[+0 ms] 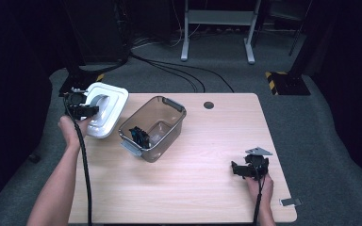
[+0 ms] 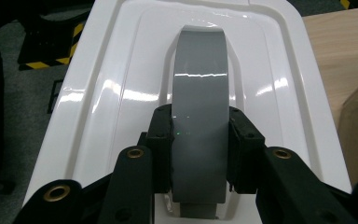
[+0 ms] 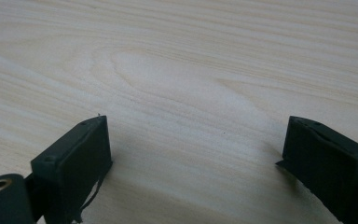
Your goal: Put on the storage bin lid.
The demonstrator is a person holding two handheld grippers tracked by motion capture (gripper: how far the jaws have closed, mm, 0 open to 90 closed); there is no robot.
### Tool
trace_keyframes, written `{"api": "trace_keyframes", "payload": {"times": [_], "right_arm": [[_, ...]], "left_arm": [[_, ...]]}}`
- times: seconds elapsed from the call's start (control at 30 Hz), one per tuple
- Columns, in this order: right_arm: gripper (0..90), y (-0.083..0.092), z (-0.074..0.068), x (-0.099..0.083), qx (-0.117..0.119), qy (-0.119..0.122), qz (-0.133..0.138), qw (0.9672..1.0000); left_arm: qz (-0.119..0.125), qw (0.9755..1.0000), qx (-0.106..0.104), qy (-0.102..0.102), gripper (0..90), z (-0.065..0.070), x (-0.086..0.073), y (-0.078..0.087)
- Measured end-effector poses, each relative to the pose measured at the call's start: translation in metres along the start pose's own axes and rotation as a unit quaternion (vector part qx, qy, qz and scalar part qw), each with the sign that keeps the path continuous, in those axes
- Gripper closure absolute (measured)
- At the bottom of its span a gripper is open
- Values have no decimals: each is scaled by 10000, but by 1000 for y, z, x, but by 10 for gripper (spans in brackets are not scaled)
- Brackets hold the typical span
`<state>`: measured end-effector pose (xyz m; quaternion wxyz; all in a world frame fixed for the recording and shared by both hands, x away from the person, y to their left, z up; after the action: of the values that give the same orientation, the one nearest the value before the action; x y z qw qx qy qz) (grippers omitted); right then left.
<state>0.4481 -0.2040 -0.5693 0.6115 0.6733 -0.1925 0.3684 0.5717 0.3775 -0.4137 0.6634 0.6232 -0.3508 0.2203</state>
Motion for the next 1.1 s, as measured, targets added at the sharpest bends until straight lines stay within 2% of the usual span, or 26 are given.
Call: {"api": "trace_keyframes", "payload": {"times": [0.47, 0.63, 0.9, 1.1], "right_arm": [[67, 0, 0, 0, -1, -2, 1, 10000], [67, 0, 0, 0, 0, -4, 0, 10000], [68, 0, 0, 0, -1, -3, -1, 10000], [67, 0, 0, 0, 20, 13, 7, 10000]], "left_arm": [[178, 9990, -192, -358, 672, 16, 32, 37], [268, 9983, -249, -459, 672, 28, 43, 47], [333, 9958, -393, -757, 672, 49, 55, 60], [331, 9947, -516, -829, 672, 59, 63, 66]]}}
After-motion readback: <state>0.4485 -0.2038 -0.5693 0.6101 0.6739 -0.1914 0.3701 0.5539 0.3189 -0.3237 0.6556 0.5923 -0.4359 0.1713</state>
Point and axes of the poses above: each handheld gripper's, and its own axes: y roughly backward along the jaws, x roughly out of its top, z roughly to its right, the point moved 6 cm from there along -y, roughly forward along the jaws, and after that the axes turned 2 degrees about -x, right-handed, at the moved point
